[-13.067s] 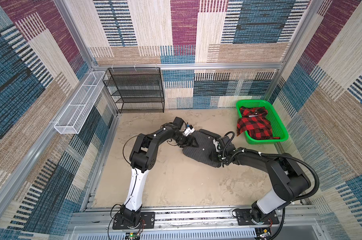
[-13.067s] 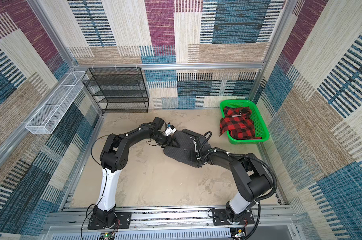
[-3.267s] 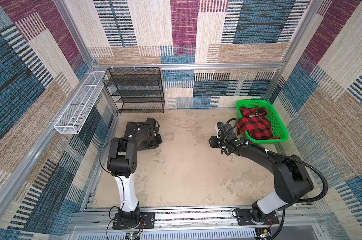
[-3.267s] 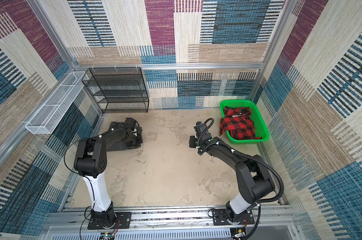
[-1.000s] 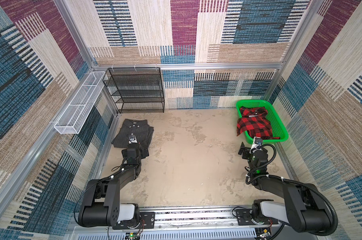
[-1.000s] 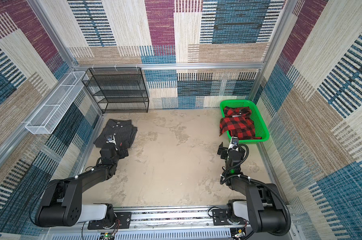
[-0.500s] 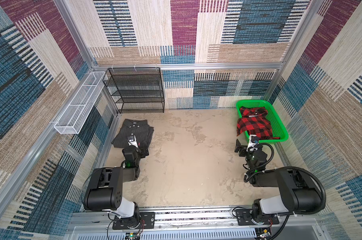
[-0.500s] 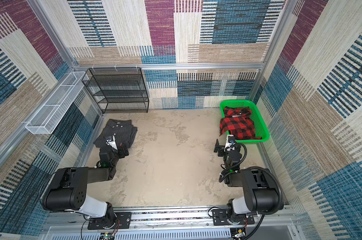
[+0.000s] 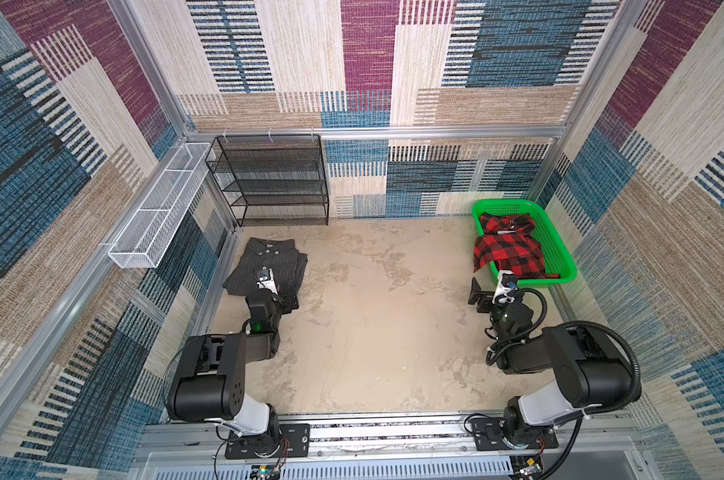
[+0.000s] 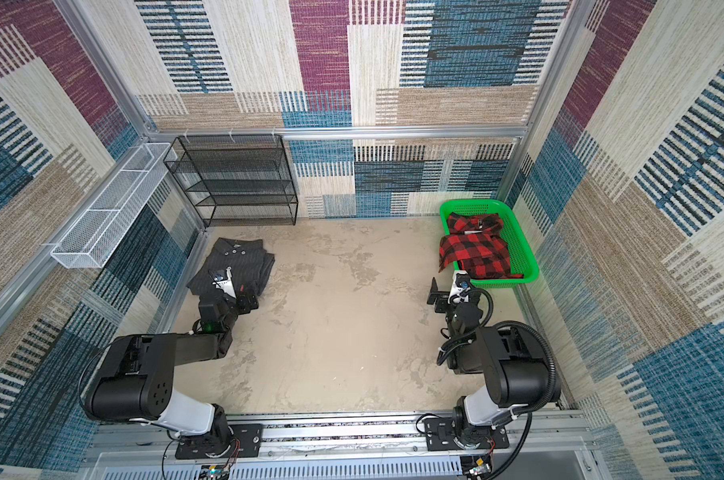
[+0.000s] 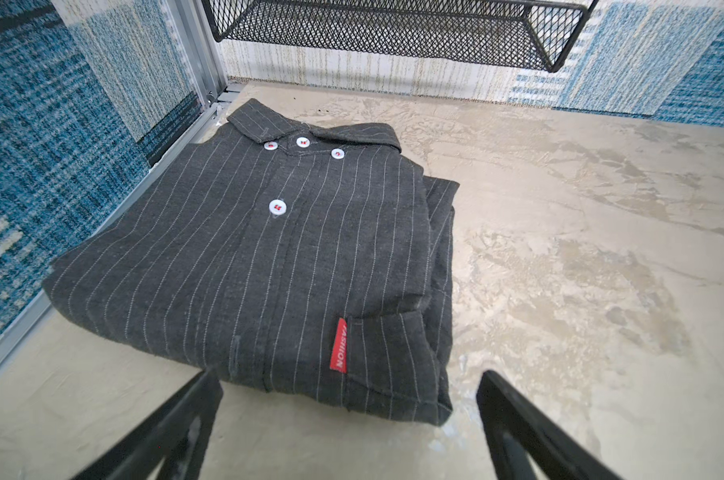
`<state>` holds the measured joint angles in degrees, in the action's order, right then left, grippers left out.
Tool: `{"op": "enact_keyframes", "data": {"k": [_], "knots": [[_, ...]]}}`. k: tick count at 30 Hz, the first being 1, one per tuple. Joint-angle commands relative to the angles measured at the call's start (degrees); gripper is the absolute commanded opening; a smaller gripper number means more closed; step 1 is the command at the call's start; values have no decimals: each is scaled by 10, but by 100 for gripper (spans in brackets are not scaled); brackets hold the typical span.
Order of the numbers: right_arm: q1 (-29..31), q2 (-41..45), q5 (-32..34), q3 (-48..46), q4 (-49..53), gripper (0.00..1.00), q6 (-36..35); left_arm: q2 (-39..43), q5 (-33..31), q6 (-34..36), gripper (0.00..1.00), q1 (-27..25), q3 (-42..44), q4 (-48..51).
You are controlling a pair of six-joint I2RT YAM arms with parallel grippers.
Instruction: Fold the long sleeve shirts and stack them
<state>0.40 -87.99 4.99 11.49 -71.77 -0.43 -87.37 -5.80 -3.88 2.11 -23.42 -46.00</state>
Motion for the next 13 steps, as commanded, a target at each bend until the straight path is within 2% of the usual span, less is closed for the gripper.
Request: {"op": "enact_keyframes", "data": {"k": [1,13], "knots": [[0,2,-4,1,-24,100,1,-1,8,18,100,0,-5,-5],[-1,0,-11,2,-25,100,-2,-2,8,18,99,0,-5,-7]]}}
